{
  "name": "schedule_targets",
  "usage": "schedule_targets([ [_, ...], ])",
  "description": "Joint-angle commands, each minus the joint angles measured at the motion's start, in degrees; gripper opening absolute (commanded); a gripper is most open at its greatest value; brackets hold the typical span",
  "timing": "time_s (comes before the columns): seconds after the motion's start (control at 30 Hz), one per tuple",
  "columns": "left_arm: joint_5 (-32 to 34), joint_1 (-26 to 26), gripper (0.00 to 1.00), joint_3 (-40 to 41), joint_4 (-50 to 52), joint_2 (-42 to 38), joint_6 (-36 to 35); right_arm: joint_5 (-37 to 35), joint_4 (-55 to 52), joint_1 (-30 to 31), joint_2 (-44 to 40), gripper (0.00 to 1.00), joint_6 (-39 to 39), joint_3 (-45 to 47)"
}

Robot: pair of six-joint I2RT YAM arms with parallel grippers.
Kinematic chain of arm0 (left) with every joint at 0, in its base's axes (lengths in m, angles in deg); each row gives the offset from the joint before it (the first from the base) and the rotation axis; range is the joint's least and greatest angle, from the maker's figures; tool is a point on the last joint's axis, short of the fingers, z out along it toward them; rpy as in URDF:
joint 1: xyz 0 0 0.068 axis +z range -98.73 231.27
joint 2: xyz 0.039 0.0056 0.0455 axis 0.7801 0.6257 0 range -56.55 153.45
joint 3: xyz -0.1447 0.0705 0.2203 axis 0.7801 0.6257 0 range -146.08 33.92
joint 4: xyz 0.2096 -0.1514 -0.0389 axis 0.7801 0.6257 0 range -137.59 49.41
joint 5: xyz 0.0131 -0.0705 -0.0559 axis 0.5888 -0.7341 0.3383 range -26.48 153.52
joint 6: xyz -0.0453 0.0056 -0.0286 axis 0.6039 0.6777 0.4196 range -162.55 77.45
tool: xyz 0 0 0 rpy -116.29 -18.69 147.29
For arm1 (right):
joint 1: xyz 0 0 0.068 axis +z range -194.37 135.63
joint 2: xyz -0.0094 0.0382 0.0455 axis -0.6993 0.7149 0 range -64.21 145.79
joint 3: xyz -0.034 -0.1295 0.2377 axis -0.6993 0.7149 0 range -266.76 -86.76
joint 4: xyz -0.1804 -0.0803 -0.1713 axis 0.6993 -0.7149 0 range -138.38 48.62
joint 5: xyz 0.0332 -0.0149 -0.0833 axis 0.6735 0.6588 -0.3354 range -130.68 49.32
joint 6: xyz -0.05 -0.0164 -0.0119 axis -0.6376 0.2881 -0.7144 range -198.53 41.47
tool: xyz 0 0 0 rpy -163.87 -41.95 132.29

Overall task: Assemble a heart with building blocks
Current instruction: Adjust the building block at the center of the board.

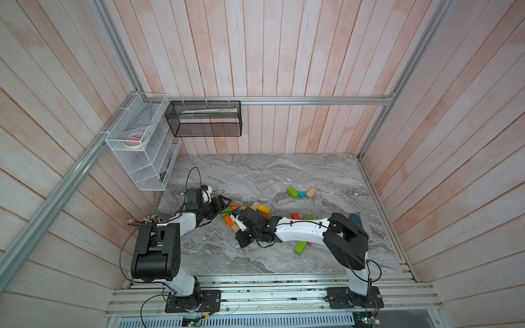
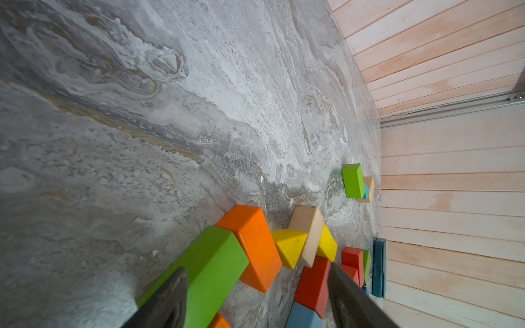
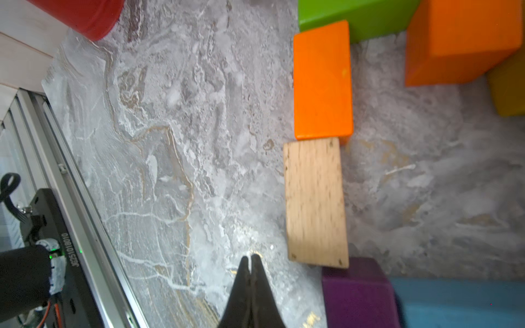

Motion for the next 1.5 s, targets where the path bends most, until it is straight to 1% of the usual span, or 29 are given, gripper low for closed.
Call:
schedule_targets([
  [0.0, -0.27, -0.24, 0.78, -1.36, 0.36, 0.53, -1.28, -3.21, -2.36, 0.21, 3.16, 0.05, 0.35, -3.37],
  [0.2, 0.09, -0.27, 0.78, -1.54, 0.68, 1.20, -1.63, -2.18, -1.87, 0.24, 4.60, 0.05, 0.58, -4.24],
  [0.37, 1.37, -0.50, 0.78, -2.32, 3.14, 2.05, -2.20, -2.41, -2.26, 0.19, 5.06, 0.05, 0.44, -4.50],
  [0.63, 0.78, -0.95, 0.78, -2.89, 3.94, 3.32, -2.39, -4.74, -3.72, 0.24, 5.41, 0.04, 0.41, -4.78],
  [1.47, 0.35, -1.04, 0.78, -2.87, 4.03, 2.69, -2.29, -7.73, -4.58, -0.11, 4.31, 0.04, 0.57, -4.16],
])
